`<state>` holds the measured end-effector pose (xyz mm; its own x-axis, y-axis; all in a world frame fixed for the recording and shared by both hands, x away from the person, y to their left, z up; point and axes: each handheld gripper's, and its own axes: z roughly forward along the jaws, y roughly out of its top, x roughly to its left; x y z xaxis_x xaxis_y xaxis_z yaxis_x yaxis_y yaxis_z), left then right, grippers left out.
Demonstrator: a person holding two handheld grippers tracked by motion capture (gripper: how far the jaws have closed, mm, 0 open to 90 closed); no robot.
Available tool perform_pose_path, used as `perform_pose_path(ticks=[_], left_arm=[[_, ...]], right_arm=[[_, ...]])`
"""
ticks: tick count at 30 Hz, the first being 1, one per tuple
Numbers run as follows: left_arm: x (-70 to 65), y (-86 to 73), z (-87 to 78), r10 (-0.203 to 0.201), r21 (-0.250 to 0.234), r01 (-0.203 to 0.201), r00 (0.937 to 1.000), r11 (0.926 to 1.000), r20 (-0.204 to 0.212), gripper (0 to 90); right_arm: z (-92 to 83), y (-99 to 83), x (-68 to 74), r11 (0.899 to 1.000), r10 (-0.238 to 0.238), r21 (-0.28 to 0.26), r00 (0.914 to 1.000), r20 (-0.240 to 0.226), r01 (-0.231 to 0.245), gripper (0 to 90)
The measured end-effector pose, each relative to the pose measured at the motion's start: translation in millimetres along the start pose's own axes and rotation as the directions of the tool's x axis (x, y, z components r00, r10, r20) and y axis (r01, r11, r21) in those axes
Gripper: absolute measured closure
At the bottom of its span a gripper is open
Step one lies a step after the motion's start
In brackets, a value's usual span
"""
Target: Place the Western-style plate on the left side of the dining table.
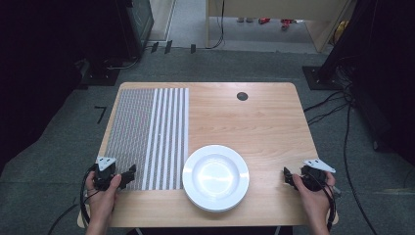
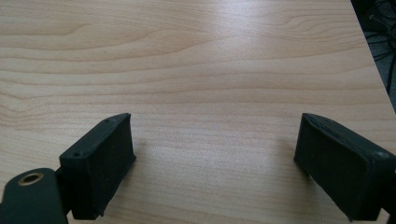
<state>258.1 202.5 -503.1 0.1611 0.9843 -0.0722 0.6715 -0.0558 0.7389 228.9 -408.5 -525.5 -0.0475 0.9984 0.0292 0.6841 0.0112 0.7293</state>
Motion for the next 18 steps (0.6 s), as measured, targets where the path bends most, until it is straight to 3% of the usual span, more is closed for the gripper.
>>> perform_pose_path(ticks=[5,8,10,12,14,18], left_arm=[[-11.6,4.2,-2.3,0.010,-0.014,-0.010,0.9990,0.9999,0.044,21.3],[-20.5,4.5,-0.7,0.043,-0.015,-0.043,0.9986,0.9990,0.030,22.5],[-21.3,4.8,-0.9,0.040,-0.017,-0.039,0.9986,0.9991,0.034,23.9],[-22.4,6.4,-1.9,0.013,-0.023,-0.012,0.9986,0.9997,0.051,23.9],[-24.1,7.2,-2.2,0.014,-0.026,-0.013,0.9989,0.9996,0.045,21.8],[-34.7,9.3,-4.1,0.023,-0.040,-0.020,0.9972,0.9990,0.072,18.2]], right_arm=[[0.8,0.6,0.4,1.000,0.003,0.002,1.0000,0.005,-0.003,9.9],[1.6,1.3,1.2,1.000,0.006,0.006,0.9999,0.008,-0.006,8.9],[1.7,1.4,1.2,1.000,0.007,0.006,0.9999,0.008,-0.007,8.8],[1.9,1.6,1.3,1.000,0.007,0.006,0.9999,0.008,-0.007,8.6],[2.7,2.2,1.6,1.000,0.007,0.006,0.9999,0.008,-0.007,8.4],[5.3,4.5,1.9,1.000,0.002,0.006,1.0000,0.006,-0.002,8.4]])
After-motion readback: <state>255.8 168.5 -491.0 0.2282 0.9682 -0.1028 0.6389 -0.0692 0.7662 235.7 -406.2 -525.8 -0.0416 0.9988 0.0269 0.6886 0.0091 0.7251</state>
